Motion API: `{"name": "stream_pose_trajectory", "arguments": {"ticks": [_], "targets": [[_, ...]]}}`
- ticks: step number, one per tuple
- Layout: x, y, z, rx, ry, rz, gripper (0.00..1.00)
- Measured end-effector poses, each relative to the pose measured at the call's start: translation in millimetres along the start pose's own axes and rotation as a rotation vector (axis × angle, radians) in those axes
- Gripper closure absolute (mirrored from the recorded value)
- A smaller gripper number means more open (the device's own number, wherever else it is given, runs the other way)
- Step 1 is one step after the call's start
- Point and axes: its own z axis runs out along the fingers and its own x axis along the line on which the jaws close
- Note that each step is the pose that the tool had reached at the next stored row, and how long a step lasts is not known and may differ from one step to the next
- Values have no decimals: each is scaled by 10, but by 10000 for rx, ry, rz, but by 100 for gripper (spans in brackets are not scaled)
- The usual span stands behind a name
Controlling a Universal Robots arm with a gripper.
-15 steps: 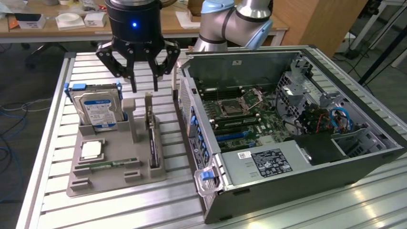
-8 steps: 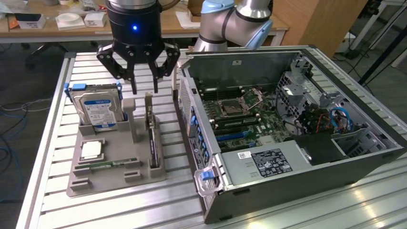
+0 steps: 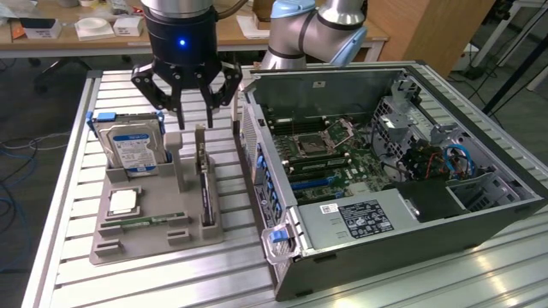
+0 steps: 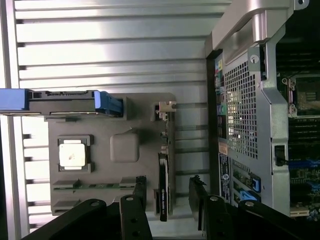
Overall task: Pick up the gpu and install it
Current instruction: 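Pick up the gpu and move the gpu toward the slot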
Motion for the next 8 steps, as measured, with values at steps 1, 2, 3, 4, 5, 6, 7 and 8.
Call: {"name": "stream_pose_trajectory", "arguments": {"ticks": [1,2,3,4,5,6,7,8], "targets": [[0,0,7,-1,0,0,53],[1,-1,14,-1,0,0,53],[1,-1,22,-1,0,0,53],[1,-2,29,0,0,0,53],[1,-2,36,0,0,0,53],[1,-2,44,-1,0,0,53],[1,-3,51,-1,0,0,53],[1,-3,59,-1,0,0,53]]}}
